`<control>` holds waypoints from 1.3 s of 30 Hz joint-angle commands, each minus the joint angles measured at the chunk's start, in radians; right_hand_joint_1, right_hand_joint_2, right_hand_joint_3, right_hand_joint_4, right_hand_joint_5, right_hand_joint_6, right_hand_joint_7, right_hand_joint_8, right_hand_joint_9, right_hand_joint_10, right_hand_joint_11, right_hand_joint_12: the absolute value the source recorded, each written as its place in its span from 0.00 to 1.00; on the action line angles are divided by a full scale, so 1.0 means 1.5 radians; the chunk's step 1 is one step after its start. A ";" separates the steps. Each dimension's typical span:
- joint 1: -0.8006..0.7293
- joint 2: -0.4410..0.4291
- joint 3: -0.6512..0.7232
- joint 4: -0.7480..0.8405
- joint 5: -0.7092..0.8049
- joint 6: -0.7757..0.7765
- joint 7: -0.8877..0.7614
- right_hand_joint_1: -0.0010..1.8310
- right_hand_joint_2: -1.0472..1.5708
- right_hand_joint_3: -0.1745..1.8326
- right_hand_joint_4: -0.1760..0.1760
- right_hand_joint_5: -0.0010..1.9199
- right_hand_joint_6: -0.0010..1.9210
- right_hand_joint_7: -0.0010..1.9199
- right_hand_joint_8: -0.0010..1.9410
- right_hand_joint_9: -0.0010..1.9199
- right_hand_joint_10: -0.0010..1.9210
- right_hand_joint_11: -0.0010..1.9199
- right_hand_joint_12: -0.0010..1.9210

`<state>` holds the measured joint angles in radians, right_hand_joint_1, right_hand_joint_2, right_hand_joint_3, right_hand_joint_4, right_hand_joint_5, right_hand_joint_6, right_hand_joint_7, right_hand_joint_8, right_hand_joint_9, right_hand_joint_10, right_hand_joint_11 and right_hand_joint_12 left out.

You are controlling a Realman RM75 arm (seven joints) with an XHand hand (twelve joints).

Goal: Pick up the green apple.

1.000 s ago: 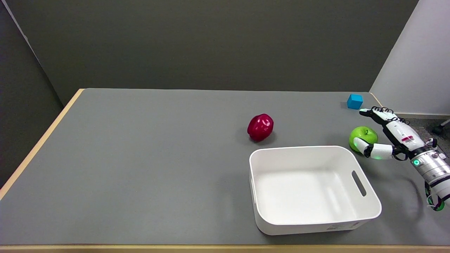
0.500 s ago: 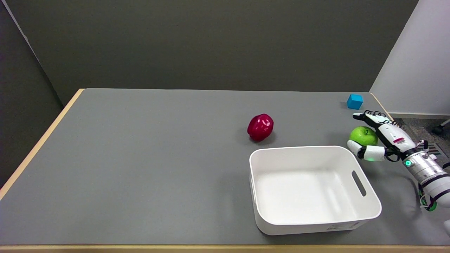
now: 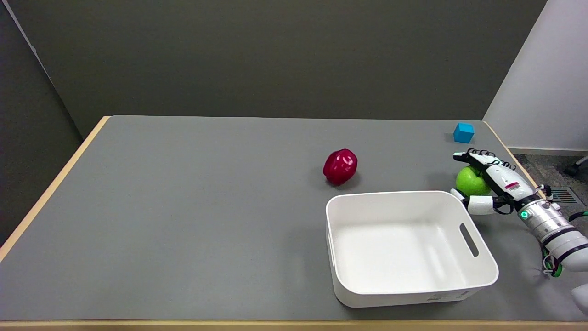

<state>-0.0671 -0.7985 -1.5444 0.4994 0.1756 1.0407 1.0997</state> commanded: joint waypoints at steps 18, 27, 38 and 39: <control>0.011 -0.004 0.008 0.006 -0.013 0.016 -0.007 0.63 0.89 0.12 0.02 0.27 0.83 0.37 0.78 0.41 0.67 0.41 0.95; 0.014 -0.004 0.075 0.050 -0.011 0.062 -0.007 0.62 0.89 0.18 0.00 0.27 0.86 0.30 0.87 0.41 0.89 0.38 1.00; 0.011 0.008 0.159 0.207 0.052 0.168 0.002 0.61 0.88 0.22 0.00 0.26 0.88 0.29 0.89 0.41 0.99 0.35 1.00; 0.011 0.009 0.158 0.219 0.055 0.175 0.006 0.61 0.88 0.22 0.00 0.26 0.88 0.29 0.89 0.41 0.99 0.34 1.00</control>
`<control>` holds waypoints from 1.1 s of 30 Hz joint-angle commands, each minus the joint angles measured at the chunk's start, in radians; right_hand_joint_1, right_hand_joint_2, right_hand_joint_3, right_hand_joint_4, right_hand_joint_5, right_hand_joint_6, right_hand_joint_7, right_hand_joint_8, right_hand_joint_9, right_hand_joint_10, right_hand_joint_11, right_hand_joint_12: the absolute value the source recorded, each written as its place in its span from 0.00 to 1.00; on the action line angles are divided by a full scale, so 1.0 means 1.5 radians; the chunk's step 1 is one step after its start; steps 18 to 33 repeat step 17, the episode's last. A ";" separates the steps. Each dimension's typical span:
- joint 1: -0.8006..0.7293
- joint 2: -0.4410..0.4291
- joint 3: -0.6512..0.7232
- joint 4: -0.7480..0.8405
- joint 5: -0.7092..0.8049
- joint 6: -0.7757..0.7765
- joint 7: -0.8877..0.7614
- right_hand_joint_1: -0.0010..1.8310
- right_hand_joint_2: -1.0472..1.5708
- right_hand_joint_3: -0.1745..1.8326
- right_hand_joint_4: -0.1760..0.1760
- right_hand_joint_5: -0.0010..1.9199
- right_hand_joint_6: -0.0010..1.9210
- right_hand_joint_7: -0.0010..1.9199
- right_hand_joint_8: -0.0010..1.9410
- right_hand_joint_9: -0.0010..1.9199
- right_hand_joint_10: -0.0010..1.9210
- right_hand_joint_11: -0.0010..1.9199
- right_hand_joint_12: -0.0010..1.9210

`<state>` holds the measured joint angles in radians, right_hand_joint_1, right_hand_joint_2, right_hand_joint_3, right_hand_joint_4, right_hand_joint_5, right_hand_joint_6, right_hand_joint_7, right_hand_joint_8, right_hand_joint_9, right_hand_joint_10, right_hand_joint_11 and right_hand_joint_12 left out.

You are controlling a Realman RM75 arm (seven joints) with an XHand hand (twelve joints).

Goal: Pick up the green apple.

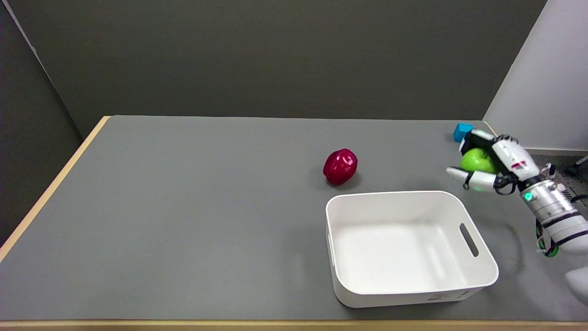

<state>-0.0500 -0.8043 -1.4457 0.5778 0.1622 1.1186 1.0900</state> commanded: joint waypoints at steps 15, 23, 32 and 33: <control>-0.146 -0.008 0.034 0.427 0.109 0.096 0.361 0.61 0.87 0.24 0.00 0.26 0.88 0.29 0.90 0.43 1.00 0.32 1.00; -0.170 -0.019 0.029 0.438 0.109 0.098 0.392 0.61 0.87 0.24 0.00 0.26 0.88 0.30 0.89 0.43 1.00 0.34 1.00; -0.170 -0.019 0.029 0.438 0.109 0.098 0.392 0.61 0.87 0.24 0.00 0.26 0.88 0.30 0.89 0.43 1.00 0.34 1.00; -0.170 -0.019 0.029 0.438 0.109 0.098 0.392 0.61 0.87 0.24 0.00 0.26 0.88 0.30 0.89 0.43 1.00 0.34 1.00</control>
